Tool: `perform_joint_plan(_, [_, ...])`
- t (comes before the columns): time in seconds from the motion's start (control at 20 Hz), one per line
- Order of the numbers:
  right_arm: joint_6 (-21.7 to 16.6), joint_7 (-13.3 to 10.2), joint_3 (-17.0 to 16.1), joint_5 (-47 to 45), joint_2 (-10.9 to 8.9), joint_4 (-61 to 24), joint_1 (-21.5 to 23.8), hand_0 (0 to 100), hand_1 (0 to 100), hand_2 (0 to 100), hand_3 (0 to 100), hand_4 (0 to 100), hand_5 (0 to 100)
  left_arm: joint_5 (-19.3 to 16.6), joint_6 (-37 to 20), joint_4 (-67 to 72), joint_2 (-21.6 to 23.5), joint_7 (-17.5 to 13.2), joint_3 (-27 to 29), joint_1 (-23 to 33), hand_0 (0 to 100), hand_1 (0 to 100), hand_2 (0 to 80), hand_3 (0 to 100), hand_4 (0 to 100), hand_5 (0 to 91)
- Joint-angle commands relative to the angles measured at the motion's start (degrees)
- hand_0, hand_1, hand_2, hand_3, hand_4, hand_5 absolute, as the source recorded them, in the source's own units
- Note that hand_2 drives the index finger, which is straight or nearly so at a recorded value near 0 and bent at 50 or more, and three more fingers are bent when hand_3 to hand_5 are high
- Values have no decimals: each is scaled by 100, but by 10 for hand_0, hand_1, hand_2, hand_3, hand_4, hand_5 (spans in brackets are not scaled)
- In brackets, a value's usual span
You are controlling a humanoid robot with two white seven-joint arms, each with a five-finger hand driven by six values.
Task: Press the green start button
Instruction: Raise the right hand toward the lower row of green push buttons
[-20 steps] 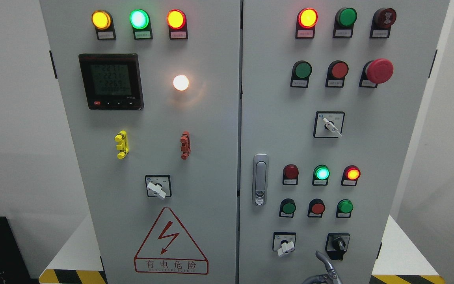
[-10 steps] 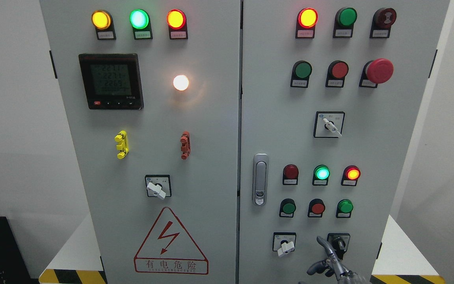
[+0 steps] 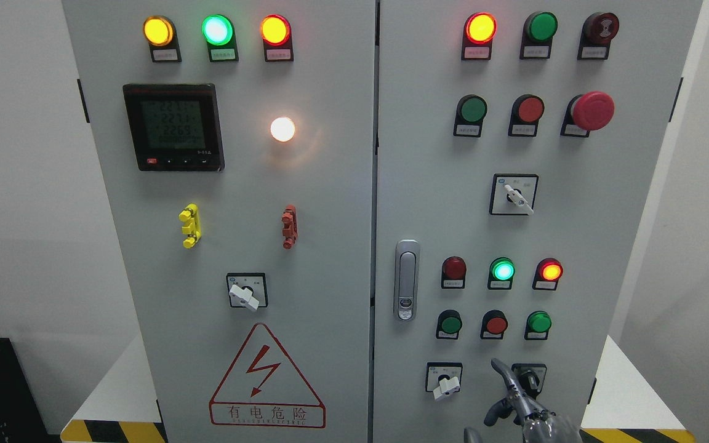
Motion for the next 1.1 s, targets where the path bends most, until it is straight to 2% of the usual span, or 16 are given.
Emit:
perform_joint_plan(0.0, [9, -75, 68, 449, 8, 134, -222, 554, 350, 0, 658, 637, 616, 0, 2, 1, 0, 0, 0, 0, 120, 556, 0, 0, 0, 0])
perform_joint_plan(0.25, [35, -93, 253, 687, 8, 221, -284, 554, 347, 0, 659, 631, 604, 0, 2, 1, 0, 0, 0, 0, 120, 556, 0, 0, 0, 0])
perform_joint_plan(1.05, [123, -93, 253, 890, 26, 678, -723, 552, 346, 0, 661, 626, 591, 0, 11, 1, 0, 0, 0, 0, 120, 556, 0, 0, 0, 0])
